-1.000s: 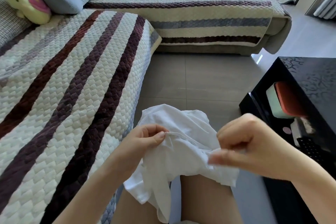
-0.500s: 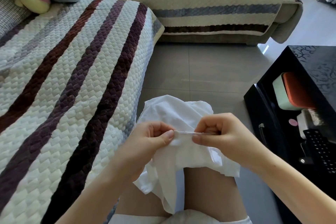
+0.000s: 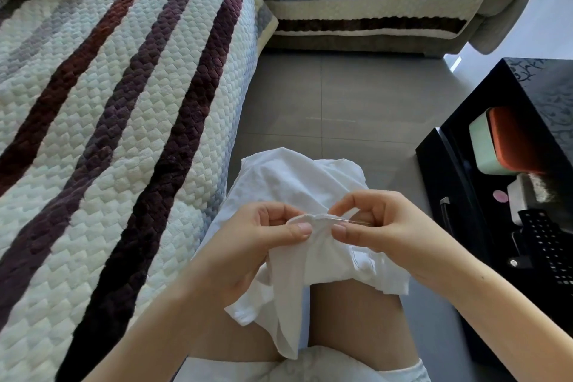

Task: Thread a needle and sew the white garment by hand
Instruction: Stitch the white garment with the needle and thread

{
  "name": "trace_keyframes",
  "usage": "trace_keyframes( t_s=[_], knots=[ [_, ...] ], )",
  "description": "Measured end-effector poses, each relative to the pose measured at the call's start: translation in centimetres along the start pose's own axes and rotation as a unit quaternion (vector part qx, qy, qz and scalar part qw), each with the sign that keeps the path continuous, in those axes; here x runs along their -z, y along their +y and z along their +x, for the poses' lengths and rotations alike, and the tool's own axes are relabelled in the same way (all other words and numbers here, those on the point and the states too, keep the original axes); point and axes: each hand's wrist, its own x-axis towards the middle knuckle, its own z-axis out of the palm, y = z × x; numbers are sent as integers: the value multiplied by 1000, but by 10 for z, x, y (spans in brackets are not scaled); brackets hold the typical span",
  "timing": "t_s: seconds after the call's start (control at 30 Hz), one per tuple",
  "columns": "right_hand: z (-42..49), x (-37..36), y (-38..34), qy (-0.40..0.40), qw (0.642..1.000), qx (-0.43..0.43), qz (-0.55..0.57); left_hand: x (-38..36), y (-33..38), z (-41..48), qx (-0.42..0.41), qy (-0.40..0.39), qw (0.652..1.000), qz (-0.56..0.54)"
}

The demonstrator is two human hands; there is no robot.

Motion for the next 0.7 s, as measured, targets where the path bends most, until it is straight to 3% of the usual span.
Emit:
trace_keyframes(
  t_s=[0.23, 0.4, 0.6, 0.7],
  knots=[
    [-2, 5, -2, 8, 995, 82, -48, -1, 3, 1, -10, -1, 999, -32],
    [-2, 5, 0, 31, 981, 123, -148, -2, 5, 0, -10, 4, 1000, -20],
    [-5, 8, 1, 99, 907, 193, -361, -7, 6, -2, -25, 32, 999, -1],
    [-7, 16, -6, 114, 897, 228, -362, -7, 6, -2, -38, 31, 999, 15]
  ],
)
